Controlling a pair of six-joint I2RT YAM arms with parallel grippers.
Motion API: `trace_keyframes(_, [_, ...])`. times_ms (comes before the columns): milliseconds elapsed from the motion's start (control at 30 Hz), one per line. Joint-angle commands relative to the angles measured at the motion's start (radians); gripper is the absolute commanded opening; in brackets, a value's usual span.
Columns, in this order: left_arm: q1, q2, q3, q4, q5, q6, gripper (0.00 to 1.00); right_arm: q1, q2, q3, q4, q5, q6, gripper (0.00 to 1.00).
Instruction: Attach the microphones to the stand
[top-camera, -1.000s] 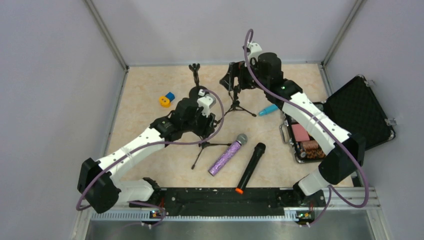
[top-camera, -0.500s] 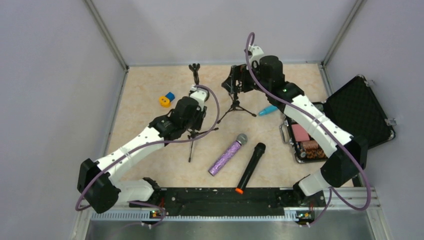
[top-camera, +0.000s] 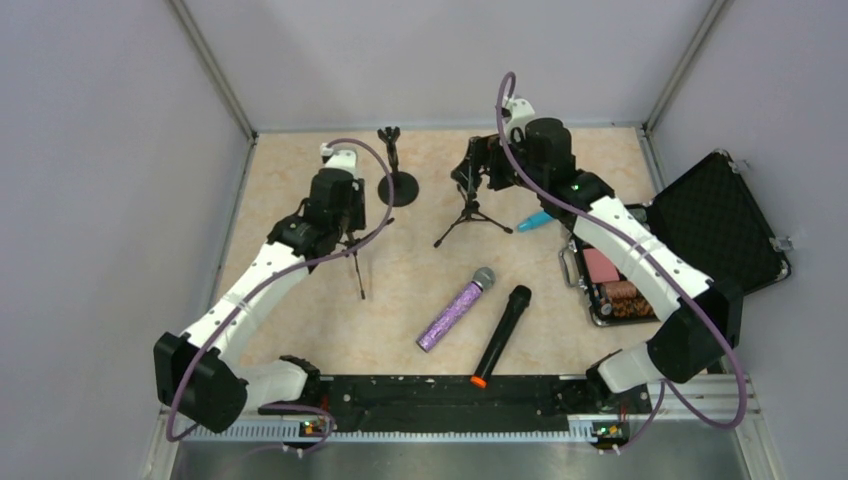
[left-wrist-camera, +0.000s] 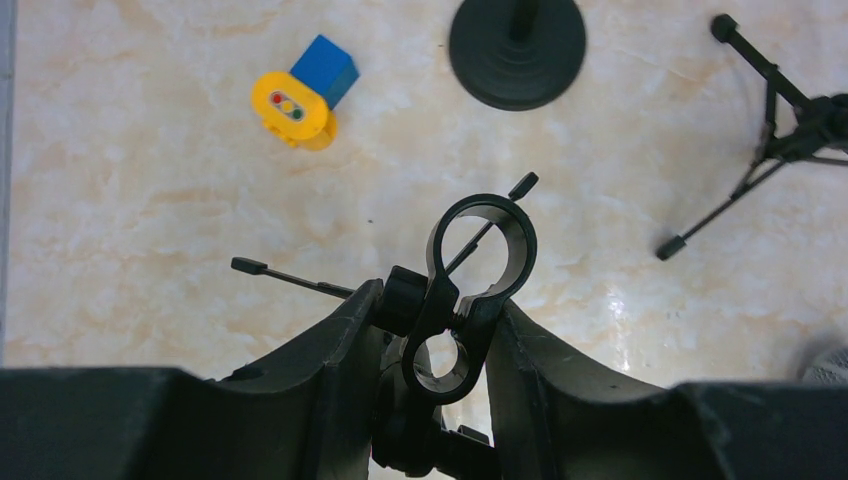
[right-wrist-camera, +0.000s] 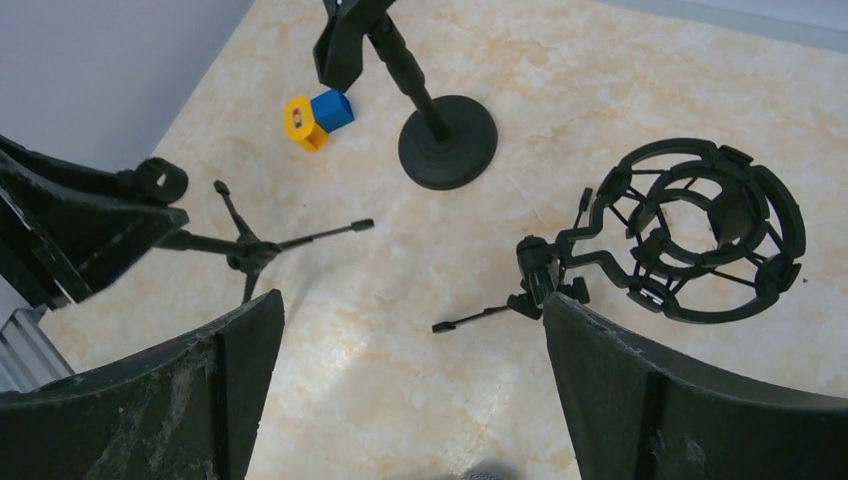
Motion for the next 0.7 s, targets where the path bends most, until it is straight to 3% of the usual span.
trace_keyframes(0, [0.076,-0.035,0.031,0.054,0.078,-0.033,0.0,-0.02,-0.047,-0.021,0.004,0.021,-0.013,0.99])
trace_keyframes(67, [0.08,-0.028,0.033,0.049,0.076,-0.026,0.01,-0.02,-0.049,-0.029,-0.001,0.027,-0.013,0.99])
trace_keyframes(100, [0.079,-0.023,0.036,0.045,0.072,-0.026,0.07,-0.021,-0.049,-0.031,-0.004,0.029,-0.015,0.99])
trace_keyframes(267, [0.08,-0.008,0.048,0.037,0.065,-0.022,0.53,-0.02,-0.051,-0.043,-0.009,0.033,-0.016,0.99])
trace_keyframes(367, [0.08,-0.005,0.054,0.036,0.062,-0.017,0.72,-0.022,-0.052,-0.048,-0.014,0.038,-0.017,0.99])
trace_keyframes(467, [0.079,-0.008,0.065,0.03,0.057,-0.01,0.82,-0.021,-0.055,-0.054,-0.017,0.041,-0.019,0.99])
trace_keyframes(667, [0.079,-0.047,0.094,0.02,0.055,0.021,0.87,-0.023,-0.062,-0.065,-0.02,0.052,-0.022,0.99])
